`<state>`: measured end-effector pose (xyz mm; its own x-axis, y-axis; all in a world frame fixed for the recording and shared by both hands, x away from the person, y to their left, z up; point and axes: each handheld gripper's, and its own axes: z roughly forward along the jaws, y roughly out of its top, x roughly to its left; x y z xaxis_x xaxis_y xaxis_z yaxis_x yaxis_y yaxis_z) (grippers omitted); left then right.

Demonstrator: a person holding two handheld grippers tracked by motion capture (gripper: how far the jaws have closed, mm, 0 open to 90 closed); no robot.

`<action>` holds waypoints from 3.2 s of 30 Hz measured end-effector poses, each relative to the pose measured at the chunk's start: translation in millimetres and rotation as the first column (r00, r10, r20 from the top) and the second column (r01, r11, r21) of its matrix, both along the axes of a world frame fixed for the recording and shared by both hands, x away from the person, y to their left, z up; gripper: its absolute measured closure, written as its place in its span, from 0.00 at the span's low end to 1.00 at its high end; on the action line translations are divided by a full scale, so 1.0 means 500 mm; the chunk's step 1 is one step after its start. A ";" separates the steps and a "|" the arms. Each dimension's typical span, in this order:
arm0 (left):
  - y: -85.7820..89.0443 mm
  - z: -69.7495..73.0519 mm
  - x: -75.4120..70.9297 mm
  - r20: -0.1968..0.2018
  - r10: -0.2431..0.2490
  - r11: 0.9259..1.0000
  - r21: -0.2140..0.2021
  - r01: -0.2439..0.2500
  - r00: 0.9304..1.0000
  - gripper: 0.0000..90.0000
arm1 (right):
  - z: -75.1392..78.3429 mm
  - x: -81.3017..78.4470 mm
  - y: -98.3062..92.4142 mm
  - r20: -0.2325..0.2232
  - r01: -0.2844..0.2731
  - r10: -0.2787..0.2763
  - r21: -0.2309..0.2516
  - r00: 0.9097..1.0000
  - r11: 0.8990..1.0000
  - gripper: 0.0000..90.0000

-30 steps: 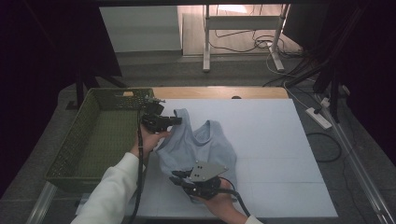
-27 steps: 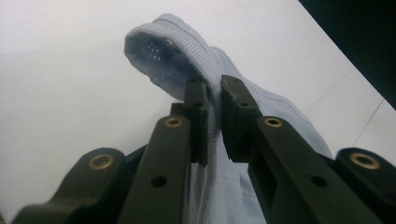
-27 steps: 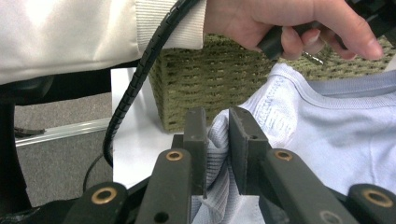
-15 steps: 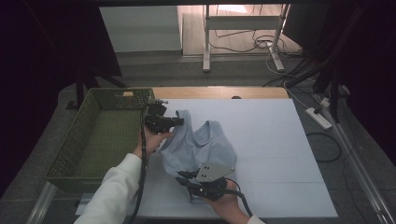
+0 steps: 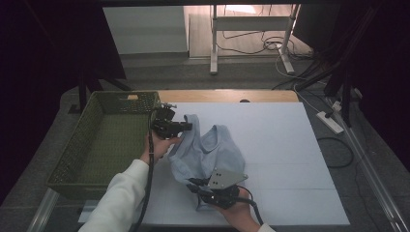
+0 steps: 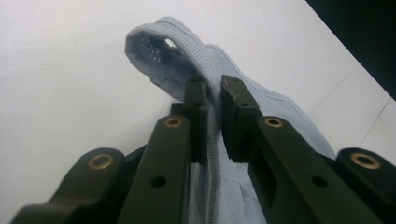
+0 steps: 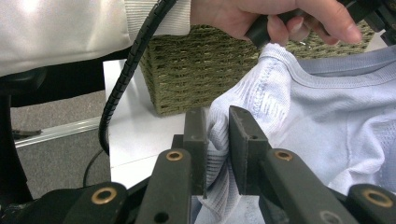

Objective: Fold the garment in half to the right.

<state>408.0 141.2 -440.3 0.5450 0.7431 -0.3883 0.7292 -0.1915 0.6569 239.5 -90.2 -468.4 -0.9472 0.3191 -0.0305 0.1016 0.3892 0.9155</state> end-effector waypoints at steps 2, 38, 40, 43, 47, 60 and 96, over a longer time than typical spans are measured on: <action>-0.001 0.000 0.000 0.001 -0.002 1.000 0.002 0.002 1.000 0.90 | 0.000 0.000 -0.003 -0.001 0.005 -0.005 -0.002 1.000 1.000 0.86; -0.038 -0.006 0.004 0.009 -0.009 1.000 -0.003 0.009 1.000 0.90 | -0.010 -0.003 -0.057 -0.026 0.047 -0.047 -0.021 0.999 0.999 0.86; -0.040 -0.006 0.004 0.010 -0.010 1.000 -0.005 0.010 1.000 0.90 | -0.010 -0.004 -0.059 -0.025 0.050 -0.050 -0.023 0.998 0.998 0.86; -0.043 -0.006 0.004 0.009 -0.013 1.000 -0.004 0.013 1.000 0.90 | -0.010 -0.005 -0.062 -0.024 0.052 -0.053 -0.024 0.998 0.998 0.86; -0.047 -0.006 0.004 0.011 -0.017 1.000 -0.004 0.017 1.000 0.90 | -0.009 -0.005 -0.068 -0.025 0.056 -0.056 -0.024 0.998 0.998 0.86; -0.066 -0.011 0.010 0.006 -0.025 1.000 0.000 0.025 1.000 0.90 | -0.010 -0.005 -0.089 -0.029 0.075 -0.076 -0.032 0.997 0.997 0.86; -0.103 -0.010 0.021 0.020 -0.040 0.999 0.001 0.040 0.999 0.90 | -0.017 -0.003 -0.141 -0.039 0.121 -0.124 -0.065 0.992 0.991 0.87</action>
<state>418.4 89.5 -445.4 0.5818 0.7210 -0.3763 0.7076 -0.2206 0.6714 238.0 -160.7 -476.9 -0.9020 0.4316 -0.0140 0.1907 0.4272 0.8838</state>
